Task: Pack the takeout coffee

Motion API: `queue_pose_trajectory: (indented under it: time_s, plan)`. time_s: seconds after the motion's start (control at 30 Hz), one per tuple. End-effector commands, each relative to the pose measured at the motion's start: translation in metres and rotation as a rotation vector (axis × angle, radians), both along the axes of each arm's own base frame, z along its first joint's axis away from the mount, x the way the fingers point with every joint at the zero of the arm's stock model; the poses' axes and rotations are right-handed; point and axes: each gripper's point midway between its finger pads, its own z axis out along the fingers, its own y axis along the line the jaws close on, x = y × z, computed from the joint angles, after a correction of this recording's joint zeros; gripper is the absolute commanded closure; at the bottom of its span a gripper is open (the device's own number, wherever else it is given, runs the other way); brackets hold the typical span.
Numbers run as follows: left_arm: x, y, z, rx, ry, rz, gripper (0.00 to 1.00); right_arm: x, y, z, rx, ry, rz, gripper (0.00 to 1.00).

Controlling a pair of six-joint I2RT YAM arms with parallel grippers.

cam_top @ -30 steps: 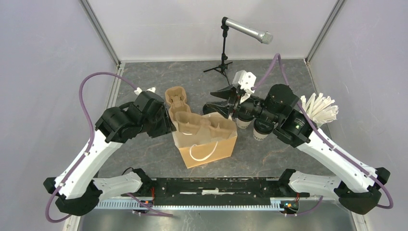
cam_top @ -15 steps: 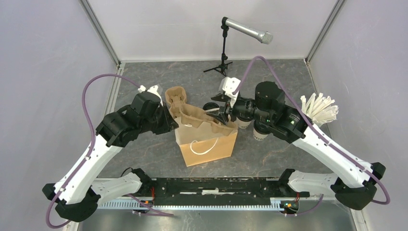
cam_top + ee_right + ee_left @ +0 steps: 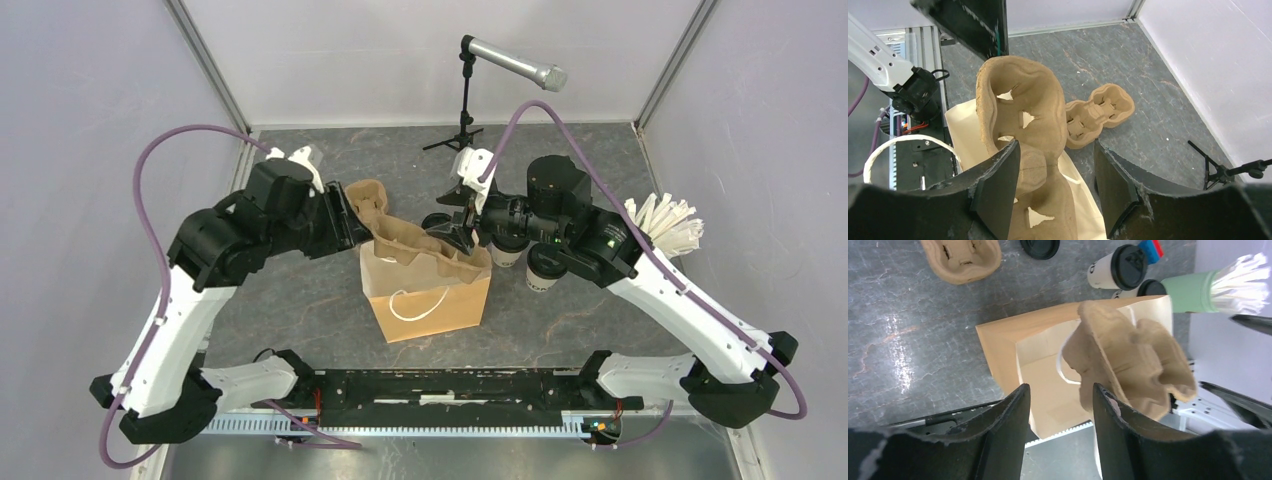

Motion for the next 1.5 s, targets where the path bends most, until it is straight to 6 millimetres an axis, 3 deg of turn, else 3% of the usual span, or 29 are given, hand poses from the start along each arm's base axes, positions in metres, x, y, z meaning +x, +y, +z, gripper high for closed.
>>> queue_pose_trajectory:
  time_s: [0.0, 0.23, 0.53, 0.8, 0.97, 1.17, 1.27, 1.47]
  plan:
    - [-0.015, 0.0, 0.017, -0.068, 0.096, 0.053, 0.44, -0.009, -0.007, 0.015, 0.03, -0.008, 0.004, 0.39]
    - [-0.013, -0.019, 0.042, -0.282, 0.143, 0.128, 0.41, -0.012, -0.008, 0.009, 0.032, -0.014, 0.018, 0.4]
    - [0.004, -0.004, 0.057, -0.377, 0.114, 0.294, 0.4, -0.018, -0.01, 0.006, 0.055, -0.027, 0.036, 0.4]
    - [0.025, -0.009, 0.047, -0.357, 0.128, 0.313, 0.38, -0.02, -0.011, 0.006, 0.068, -0.043, 0.043, 0.4]
    - [0.039, -0.023, 0.04, -0.392, 0.148, 0.294, 0.46, -0.02, -0.013, 0.008, 0.063, -0.063, 0.042, 0.39]
    - [0.042, -0.028, 0.024, -0.389, 0.187, 0.291, 0.48, -0.019, -0.013, 0.002, 0.05, -0.064, 0.042, 0.39]
    - [0.042, -0.031, 0.026, -0.412, 0.181, 0.28, 0.55, -0.019, -0.013, 0.001, 0.051, -0.067, 0.042, 0.39]
    - [0.042, -0.035, 0.041, -0.437, 0.124, 0.224, 0.85, -0.016, -0.01, -0.007, 0.037, -0.05, 0.041, 0.35]
